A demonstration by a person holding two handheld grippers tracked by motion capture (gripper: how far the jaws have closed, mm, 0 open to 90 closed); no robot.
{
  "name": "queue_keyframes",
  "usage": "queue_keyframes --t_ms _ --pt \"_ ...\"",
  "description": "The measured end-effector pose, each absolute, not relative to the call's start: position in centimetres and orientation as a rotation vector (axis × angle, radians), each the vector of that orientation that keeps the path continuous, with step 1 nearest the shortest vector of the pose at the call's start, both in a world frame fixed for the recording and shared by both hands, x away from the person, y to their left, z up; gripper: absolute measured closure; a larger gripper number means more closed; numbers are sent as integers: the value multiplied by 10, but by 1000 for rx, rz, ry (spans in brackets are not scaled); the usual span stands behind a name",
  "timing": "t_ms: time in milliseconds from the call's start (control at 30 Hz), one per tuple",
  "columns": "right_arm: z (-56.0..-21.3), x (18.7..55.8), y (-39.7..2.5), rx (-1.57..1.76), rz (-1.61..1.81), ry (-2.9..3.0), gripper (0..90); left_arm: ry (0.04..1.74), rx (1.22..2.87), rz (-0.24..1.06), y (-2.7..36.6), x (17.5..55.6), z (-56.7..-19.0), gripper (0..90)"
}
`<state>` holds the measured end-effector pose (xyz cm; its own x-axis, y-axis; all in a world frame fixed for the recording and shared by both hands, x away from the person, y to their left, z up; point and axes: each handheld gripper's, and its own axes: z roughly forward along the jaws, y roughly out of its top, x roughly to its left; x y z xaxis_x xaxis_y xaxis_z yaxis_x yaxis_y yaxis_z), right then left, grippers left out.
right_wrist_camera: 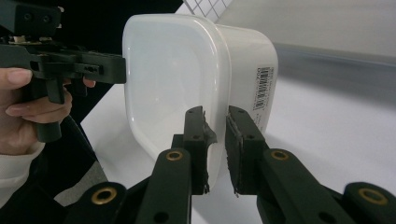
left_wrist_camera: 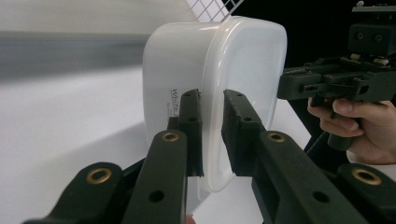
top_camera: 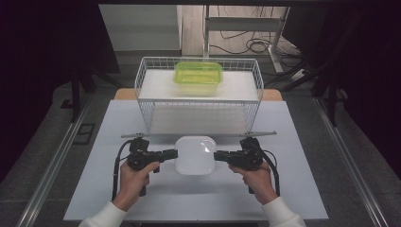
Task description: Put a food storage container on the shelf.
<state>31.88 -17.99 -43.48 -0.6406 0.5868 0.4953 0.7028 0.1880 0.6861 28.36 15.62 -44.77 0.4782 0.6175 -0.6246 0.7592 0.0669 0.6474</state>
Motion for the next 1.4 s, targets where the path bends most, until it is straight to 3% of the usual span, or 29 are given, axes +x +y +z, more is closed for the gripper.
queue_keyframes --t_ms 1400 --pt "-391 314 -178 -1199 -1644 -2385 787 1123 1661 -38 157 293 -404 773"
